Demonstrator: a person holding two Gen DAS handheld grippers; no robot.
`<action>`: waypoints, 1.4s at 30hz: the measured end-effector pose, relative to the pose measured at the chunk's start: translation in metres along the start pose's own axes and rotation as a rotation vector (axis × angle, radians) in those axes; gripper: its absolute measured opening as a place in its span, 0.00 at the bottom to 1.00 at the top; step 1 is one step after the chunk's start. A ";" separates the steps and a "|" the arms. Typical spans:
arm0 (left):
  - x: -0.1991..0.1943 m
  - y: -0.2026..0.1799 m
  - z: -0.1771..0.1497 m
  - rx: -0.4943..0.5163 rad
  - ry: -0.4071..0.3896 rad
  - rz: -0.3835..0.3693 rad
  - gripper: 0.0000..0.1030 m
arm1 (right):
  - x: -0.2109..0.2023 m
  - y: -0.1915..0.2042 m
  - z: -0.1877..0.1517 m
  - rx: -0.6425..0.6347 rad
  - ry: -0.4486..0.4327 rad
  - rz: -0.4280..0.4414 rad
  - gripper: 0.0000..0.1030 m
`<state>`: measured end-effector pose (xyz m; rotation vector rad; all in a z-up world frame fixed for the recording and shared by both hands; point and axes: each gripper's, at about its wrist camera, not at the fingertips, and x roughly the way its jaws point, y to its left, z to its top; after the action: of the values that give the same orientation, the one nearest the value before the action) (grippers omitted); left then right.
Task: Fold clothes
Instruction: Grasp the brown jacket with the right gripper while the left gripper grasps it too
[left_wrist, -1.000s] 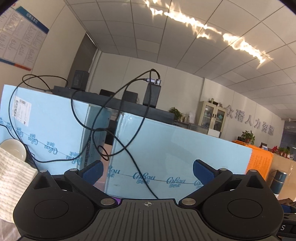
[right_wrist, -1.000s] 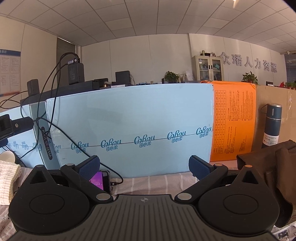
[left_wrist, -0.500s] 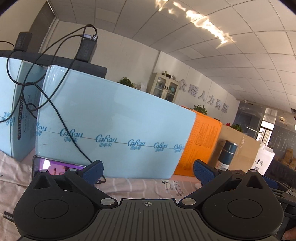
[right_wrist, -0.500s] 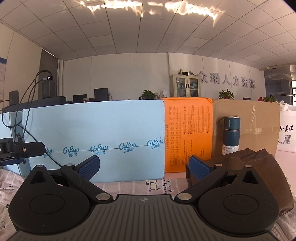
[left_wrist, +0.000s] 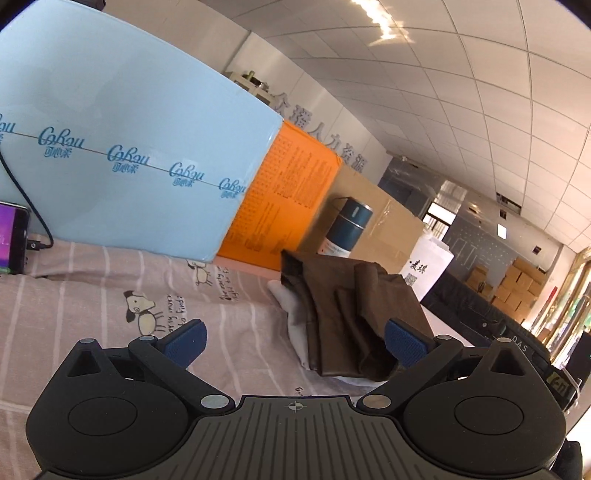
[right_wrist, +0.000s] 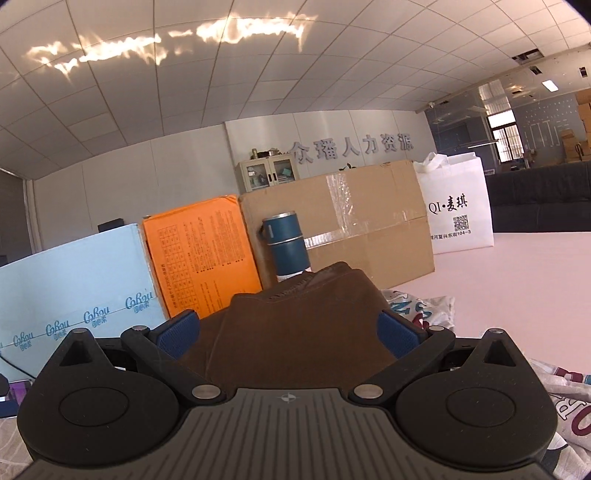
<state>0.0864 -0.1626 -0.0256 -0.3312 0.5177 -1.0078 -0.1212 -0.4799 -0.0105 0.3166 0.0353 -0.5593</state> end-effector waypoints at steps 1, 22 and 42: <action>0.008 0.000 -0.001 -0.021 0.018 -0.022 1.00 | 0.004 -0.014 -0.001 0.033 0.006 -0.004 1.00; 0.174 0.008 -0.018 -0.237 0.183 -0.161 1.00 | 0.058 -0.092 -0.019 0.460 0.293 0.310 1.00; 0.164 0.008 -0.021 -0.097 0.061 -0.123 0.29 | 0.080 -0.003 -0.005 -0.137 0.118 0.125 0.18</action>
<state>0.1510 -0.3012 -0.0899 -0.4236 0.6080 -1.1163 -0.0541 -0.5220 -0.0250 0.2166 0.1655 -0.4117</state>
